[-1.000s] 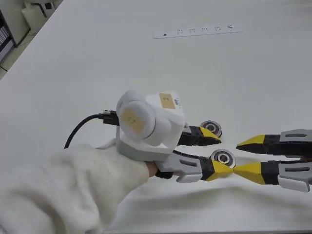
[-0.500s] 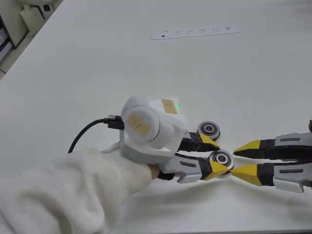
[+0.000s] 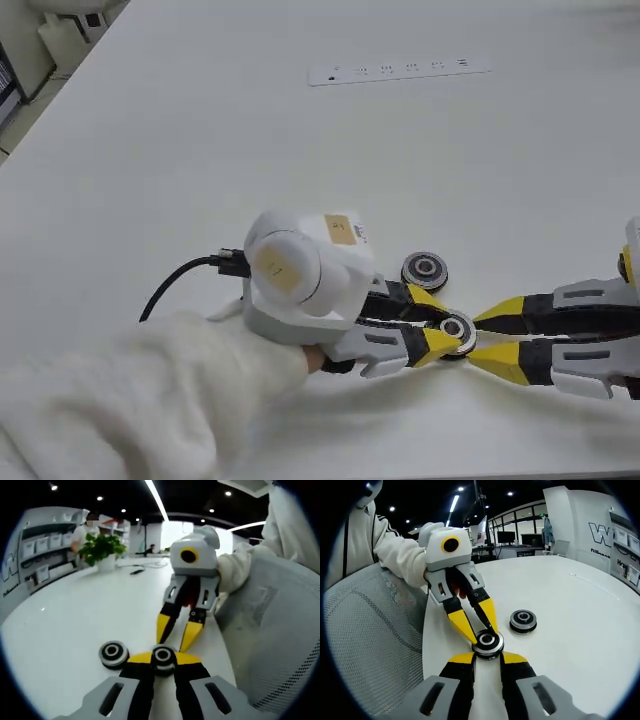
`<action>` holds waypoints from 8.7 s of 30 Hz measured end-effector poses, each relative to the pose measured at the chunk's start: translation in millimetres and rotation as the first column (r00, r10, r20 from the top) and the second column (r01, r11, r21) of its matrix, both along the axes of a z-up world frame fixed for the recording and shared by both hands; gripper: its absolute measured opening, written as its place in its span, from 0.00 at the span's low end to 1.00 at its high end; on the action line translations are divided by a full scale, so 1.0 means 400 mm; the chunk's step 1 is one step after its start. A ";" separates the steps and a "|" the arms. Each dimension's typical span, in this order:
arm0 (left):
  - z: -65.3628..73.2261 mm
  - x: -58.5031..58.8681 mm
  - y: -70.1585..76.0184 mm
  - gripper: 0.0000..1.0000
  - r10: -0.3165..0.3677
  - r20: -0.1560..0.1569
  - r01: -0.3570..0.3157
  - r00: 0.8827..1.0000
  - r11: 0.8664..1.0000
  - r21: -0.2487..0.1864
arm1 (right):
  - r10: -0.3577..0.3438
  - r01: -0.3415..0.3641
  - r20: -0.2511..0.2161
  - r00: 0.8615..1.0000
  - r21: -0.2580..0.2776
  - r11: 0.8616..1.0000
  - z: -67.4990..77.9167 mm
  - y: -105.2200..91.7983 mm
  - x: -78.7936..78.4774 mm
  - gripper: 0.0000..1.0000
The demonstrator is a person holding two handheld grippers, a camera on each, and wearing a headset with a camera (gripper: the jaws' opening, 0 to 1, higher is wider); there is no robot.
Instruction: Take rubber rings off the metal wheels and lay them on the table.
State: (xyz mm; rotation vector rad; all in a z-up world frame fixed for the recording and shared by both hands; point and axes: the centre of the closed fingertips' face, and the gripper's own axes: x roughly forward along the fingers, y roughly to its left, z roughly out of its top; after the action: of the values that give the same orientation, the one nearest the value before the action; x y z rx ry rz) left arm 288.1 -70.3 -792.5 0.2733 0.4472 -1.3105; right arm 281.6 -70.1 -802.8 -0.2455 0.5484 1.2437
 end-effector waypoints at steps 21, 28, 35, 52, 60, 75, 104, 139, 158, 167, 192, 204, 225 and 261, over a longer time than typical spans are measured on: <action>0.000 0.004 -0.001 0.15 0.005 0.011 -0.005 1.000 1.000 -0.023 | 0.005 -0.005 0.034 0.999 -0.001 1.000 0.000 0.004 0.002 0.17; 0.002 0.005 -0.001 0.15 0.011 0.009 -0.010 1.000 0.999 -0.031 | -0.005 0.005 0.027 1.000 -0.012 1.000 -0.004 -0.002 0.001 0.13; 0.003 0.002 -0.001 0.15 0.009 0.007 -0.009 1.000 0.999 -0.035 | -0.021 0.022 0.031 0.999 -0.041 0.999 -0.012 -0.012 0.004 0.02; 0.003 -0.004 0.000 0.15 0.005 0.013 -0.004 1.000 0.999 -0.044 | -0.067 0.067 0.011 0.998 -0.036 0.997 -0.009 -0.017 0.014 0.00; 0.003 -0.005 0.001 0.15 0.006 0.013 -0.006 1.000 0.999 -0.052 | -0.171 0.176 -0.143 0.975 0.025 0.984 -0.005 -0.025 0.024 0.00; 0.004 -0.006 0.003 0.15 0.005 0.014 -0.005 1.000 0.998 -0.062 | -0.233 0.257 -0.265 0.936 0.060 0.965 0.002 -0.026 0.020 0.00; 0.004 -0.009 0.001 0.15 -0.001 0.016 0.002 1.000 0.997 -0.078 | -0.252 0.309 -0.351 0.902 0.118 0.944 0.023 -0.019 0.017 0.00; 0.006 -0.011 0.008 0.15 -0.009 0.011 0.010 1.000 0.997 -0.076 | -0.214 0.294 -0.373 0.903 0.170 0.941 0.046 0.001 0.008 0.00; 0.005 -0.014 0.011 0.14 -0.023 0.013 0.024 1.000 0.998 -0.064 | -0.180 0.271 -0.384 0.906 0.199 0.942 0.058 0.017 -0.001 0.00; 0.005 -0.015 0.010 0.14 -0.023 0.014 0.023 1.000 0.998 -0.063 | -0.178 0.274 -0.382 0.907 0.214 0.938 0.064 0.018 0.001 0.00; 0.005 -0.024 0.016 0.14 -0.045 0.068 0.046 0.997 0.999 -0.008 | -0.196 0.323 -0.443 0.875 0.231 0.918 0.058 0.013 0.010 0.00; 0.004 -0.026 0.016 0.17 -0.034 0.015 0.034 0.999 0.999 0.018 | -0.208 0.337 -0.469 0.858 0.209 0.918 0.041 0.008 0.009 0.00; 0.107 -0.021 0.015 0.39 -0.025 0.073 0.029 0.997 0.998 -0.054 | -0.232 0.365 -0.457 0.859 0.228 0.903 0.063 -0.010 0.017 0.00; 0.287 -0.009 0.101 0.87 0.082 0.152 -0.059 0.985 0.988 -0.146 | -0.323 0.431 -0.363 0.874 0.272 0.860 0.176 -0.068 0.036 0.00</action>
State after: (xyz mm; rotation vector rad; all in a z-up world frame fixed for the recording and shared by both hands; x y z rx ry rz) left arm 284.5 -29.9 -677.8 0.2389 0.2271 -1.2341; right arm 295.8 -97.1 -732.3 0.3524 0.5982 0.9663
